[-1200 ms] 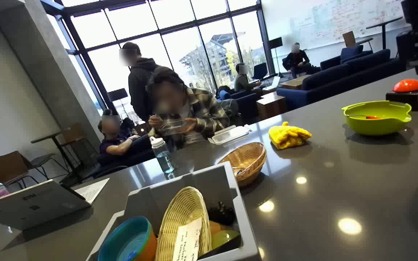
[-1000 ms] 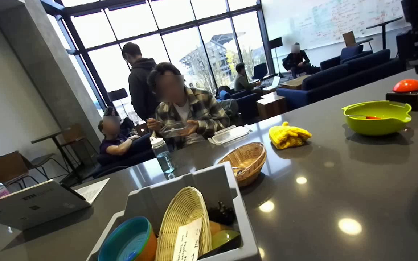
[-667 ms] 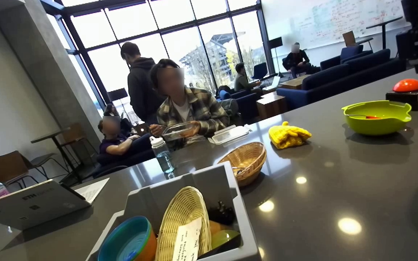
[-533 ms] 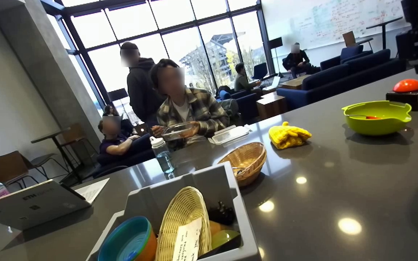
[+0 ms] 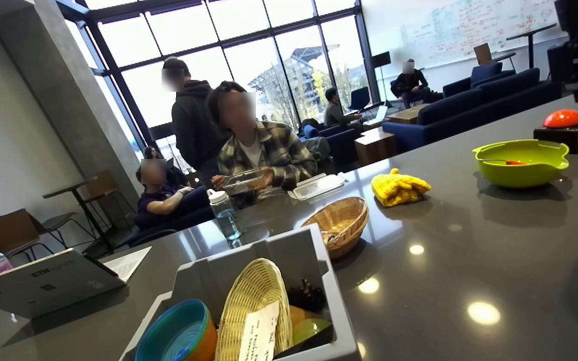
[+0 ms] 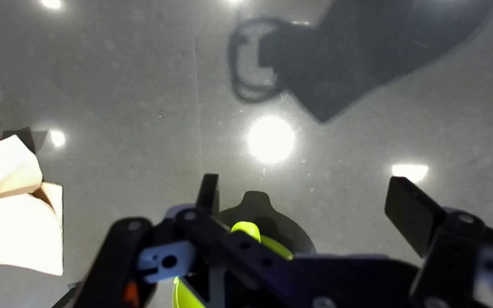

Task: Put the yellow object in the green bowl

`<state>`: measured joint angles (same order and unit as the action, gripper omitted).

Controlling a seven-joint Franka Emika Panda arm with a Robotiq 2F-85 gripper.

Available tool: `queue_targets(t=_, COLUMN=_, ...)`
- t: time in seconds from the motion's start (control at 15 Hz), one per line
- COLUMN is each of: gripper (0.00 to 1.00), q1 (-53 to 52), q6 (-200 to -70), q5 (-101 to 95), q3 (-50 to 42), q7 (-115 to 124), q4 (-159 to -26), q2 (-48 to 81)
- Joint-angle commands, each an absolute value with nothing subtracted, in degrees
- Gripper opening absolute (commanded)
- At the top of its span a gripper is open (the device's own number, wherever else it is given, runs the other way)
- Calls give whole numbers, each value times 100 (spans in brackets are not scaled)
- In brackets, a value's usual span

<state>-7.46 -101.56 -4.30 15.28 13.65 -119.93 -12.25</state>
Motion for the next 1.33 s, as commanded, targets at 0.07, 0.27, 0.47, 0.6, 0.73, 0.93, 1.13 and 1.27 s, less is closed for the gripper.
queue_targets(t=0.07, gripper=100, q1=-840, q6=-10138, q5=-449, q3=1446, q7=1383, q4=-11976, q2=-1213)
queue_targets(t=0.27, gripper=100, q1=-840, q6=-10138, q5=-449, q3=1446, q7=1384, q4=-11976, q2=-1213)
queue_targets(t=0.47, gripper=100, q1=-840, q6=-10138, q5=-449, q3=1446, q7=1384, q4=-11976, q2=-1213)
queue_targets(t=0.6, gripper=100, q1=-853, q6=-10124, q5=-464, q3=1443, q7=1395, q4=-11976, q2=-1201)
queue_targets(t=0.73, gripper=100, q1=-855, q6=-10115, q5=-479, q3=1443, q7=1406, q4=-11983, q2=-1199)
queue_targets(t=0.93, gripper=100, q1=-850, q6=-10090, q5=-521, q3=1444, q7=1398, q4=-11851, q2=-1147)
queue_targets(t=1.13, gripper=100, q1=-912, q6=-10130, q5=-574, q3=1515, q7=1369, q4=-11429, q2=-938)
queue_targets(t=1.27, gripper=100, q1=-1009, q6=-10148, q5=-568, q3=1588, q7=1289, q4=-11020, q2=-697)
